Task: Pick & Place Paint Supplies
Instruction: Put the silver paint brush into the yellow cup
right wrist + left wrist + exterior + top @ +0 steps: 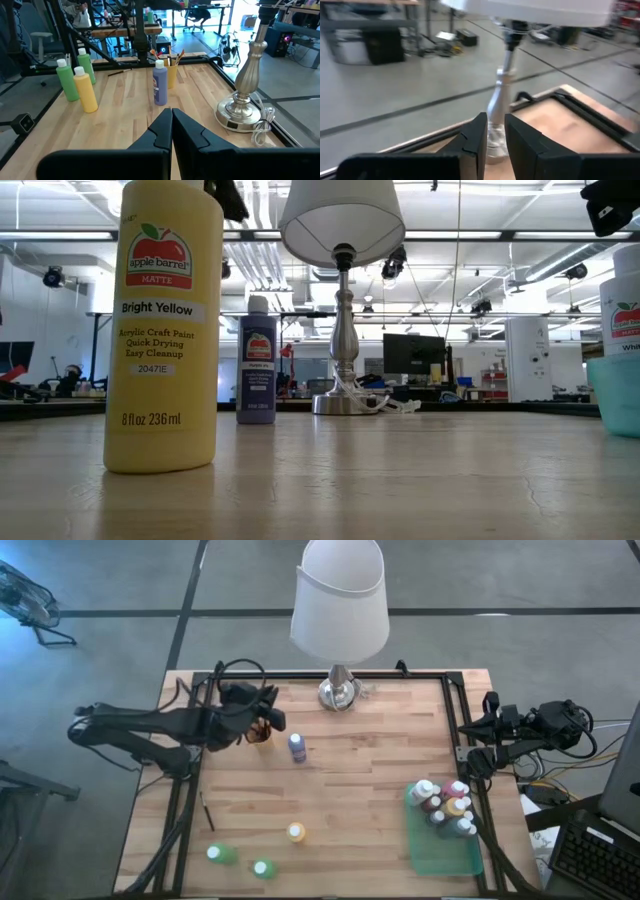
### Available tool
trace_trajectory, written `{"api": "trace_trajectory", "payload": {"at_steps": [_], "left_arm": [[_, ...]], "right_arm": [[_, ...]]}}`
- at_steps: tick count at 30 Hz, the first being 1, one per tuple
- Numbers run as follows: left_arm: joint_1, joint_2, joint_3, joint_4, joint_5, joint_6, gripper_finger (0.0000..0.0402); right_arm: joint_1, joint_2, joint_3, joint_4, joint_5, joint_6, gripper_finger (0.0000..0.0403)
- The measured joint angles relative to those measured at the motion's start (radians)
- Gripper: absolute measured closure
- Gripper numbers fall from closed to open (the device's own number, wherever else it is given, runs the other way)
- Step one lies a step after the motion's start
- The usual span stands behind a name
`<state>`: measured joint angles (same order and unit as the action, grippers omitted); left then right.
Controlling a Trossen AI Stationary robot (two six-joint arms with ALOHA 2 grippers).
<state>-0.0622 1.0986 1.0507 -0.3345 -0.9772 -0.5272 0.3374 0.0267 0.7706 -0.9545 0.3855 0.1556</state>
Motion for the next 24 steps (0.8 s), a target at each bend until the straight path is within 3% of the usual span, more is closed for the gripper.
{"api": "trace_trajectory", "payload": {"at_steps": [10,24], "left_arm": [[-0.089,0.070,0.206,-0.137,0.063,0.007,0.0330],[-0.242,0.346,0.593,-0.218,0.087,0.171,0.0330]], "right_arm": [[0.000,0.000,0.000,0.000,0.000,0.000,0.0394],[0.000,0.000,0.000,0.000,0.000,0.000,0.0394]]}}
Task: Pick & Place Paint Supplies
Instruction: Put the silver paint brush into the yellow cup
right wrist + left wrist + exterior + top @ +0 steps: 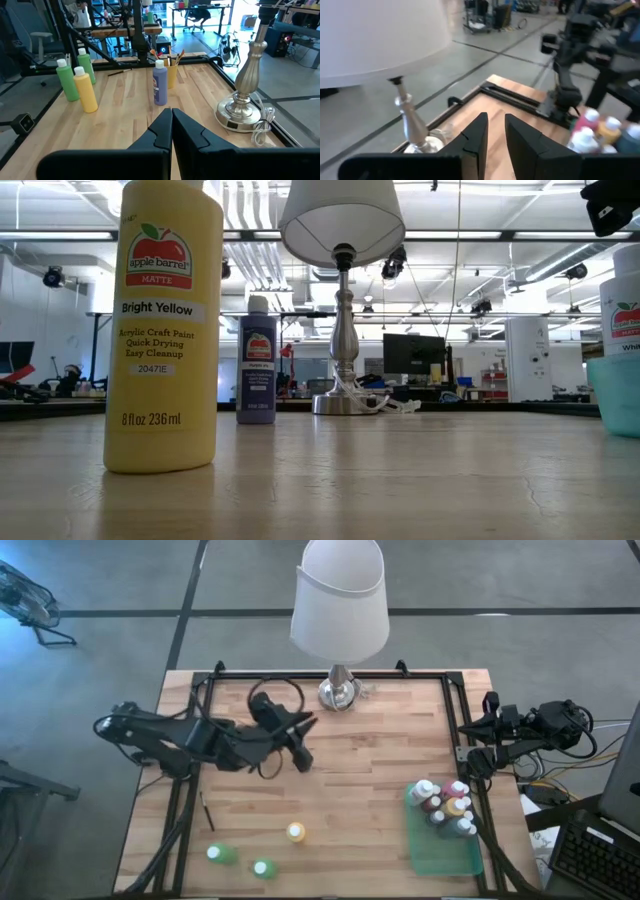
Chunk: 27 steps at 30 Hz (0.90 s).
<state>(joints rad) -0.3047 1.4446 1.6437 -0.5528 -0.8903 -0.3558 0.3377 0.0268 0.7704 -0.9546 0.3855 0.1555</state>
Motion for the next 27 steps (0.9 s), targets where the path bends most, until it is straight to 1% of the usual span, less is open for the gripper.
{"api": "trace_trajectory", "payload": {"at_steps": [3,5,10,12,15,18,22,25,27], "left_arm": [[-0.018,0.056,0.087,-0.083,0.040,-0.016,0.0330],[-0.027,0.087,0.135,-0.155,0.107,-0.054,0.0330],[-0.034,0.138,0.209,-0.340,0.347,-0.269,0.0330],[-0.041,0.147,0.211,-0.422,0.405,-0.373,0.0330],[-0.064,0.150,0.201,-0.563,0.429,-0.555,0.0330],[-0.105,0.151,0.201,-0.729,0.427,-0.772,0.0330],[-0.183,0.151,0.201,-0.909,0.378,-1.061,0.0330],[-0.241,0.151,0.197,-1.009,0.371,-1.283,0.0330],[-0.269,0.150,0.176,-1.018,0.369,-1.396,0.0330]], "right_arm": [[0.000,0.000,0.000,0.000,0.000,0.000,0.0394],[0.000,0.000,0.000,0.000,0.000,0.000,0.0394],[0.000,0.000,0.000,0.000,0.000,0.000,0.0394],[0.000,0.000,0.000,0.000,0.000,0.000,0.0394],[0.000,0.000,0.000,0.000,0.000,0.000,0.0394],[0.000,0.000,0.000,0.000,0.000,0.000,0.0394],[0.000,0.000,0.000,0.000,0.000,0.000,0.0394],[0.000,0.000,0.000,0.000,0.000,0.000,0.0394],[0.000,0.000,0.000,0.000,0.000,0.000,0.0394]]}}
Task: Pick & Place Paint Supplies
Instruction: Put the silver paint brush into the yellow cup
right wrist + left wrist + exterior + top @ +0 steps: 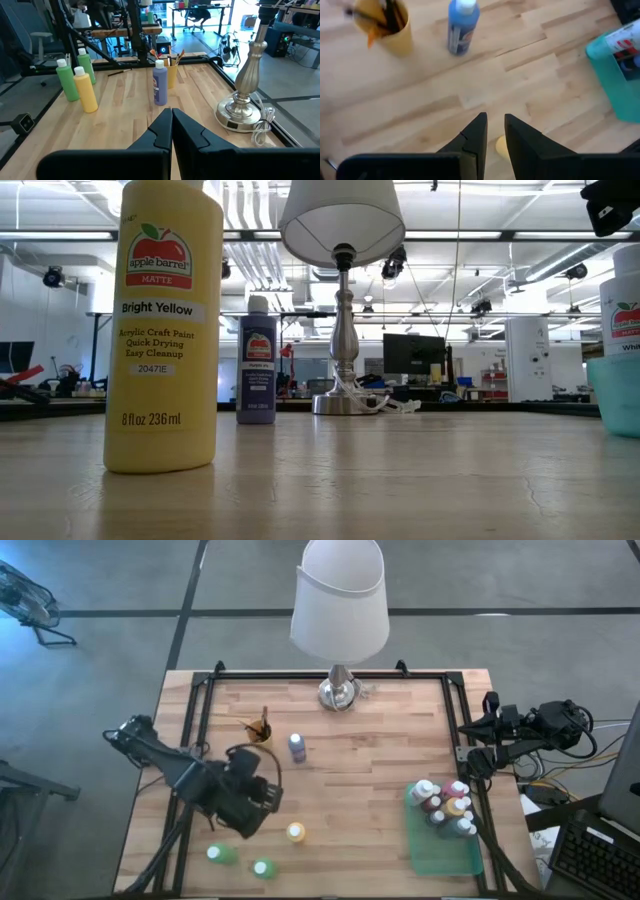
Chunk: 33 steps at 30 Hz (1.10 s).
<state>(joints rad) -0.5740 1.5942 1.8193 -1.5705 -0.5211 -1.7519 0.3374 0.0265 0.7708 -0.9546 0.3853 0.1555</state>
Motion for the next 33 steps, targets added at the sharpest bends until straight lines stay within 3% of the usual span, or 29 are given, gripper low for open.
{"api": "trace_trajectory", "payload": {"at_steps": [5,14,27,33], "left_arm": [[-0.026,-0.008,-0.084,-0.001,0.014,-0.158,0.0330],[-0.017,-0.034,-0.301,-0.001,0.298,-0.325,0.0330],[-0.019,-0.221,-0.654,0.045,0.519,-0.529,0.0329],[-0.017,-0.293,-0.780,0.113,0.578,-0.563,0.0288]], "right_arm": [[0.000,0.000,0.000,0.000,0.000,0.000,0.0394],[0.000,0.000,0.000,0.000,0.000,0.000,0.0394],[0.000,0.000,0.000,0.000,0.000,0.000,0.0394],[0.000,0.000,0.000,0.000,0.000,0.000,0.0394]]}}
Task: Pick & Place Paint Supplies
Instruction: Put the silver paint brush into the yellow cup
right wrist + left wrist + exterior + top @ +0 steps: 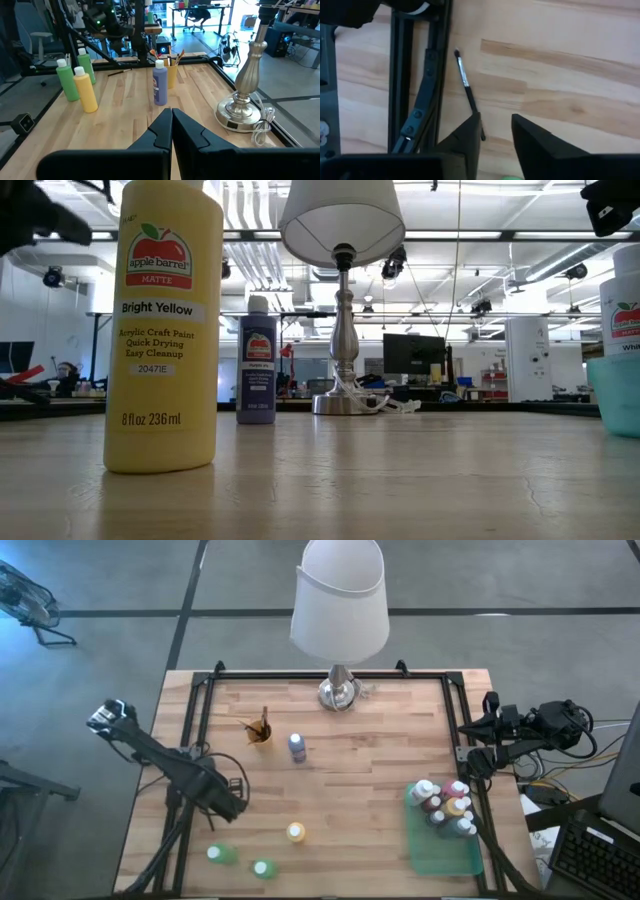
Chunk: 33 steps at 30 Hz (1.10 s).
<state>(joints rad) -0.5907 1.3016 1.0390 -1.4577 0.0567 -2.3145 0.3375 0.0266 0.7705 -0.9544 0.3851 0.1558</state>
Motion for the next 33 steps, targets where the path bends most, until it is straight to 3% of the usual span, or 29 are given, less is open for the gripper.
{"api": "trace_trajectory", "payload": {"at_steps": [7,33], "left_arm": [[0.002,-0.040,-0.093,0.043,0.006,-0.093,0.0236],[0.074,-0.021,-0.374,0.274,0.061,-0.121,0.0242]], "right_arm": [[0.000,0.000,0.000,0.000,0.000,0.000,0.0394],[0.000,0.000,0.000,0.000,0.000,0.000,0.0394]]}}
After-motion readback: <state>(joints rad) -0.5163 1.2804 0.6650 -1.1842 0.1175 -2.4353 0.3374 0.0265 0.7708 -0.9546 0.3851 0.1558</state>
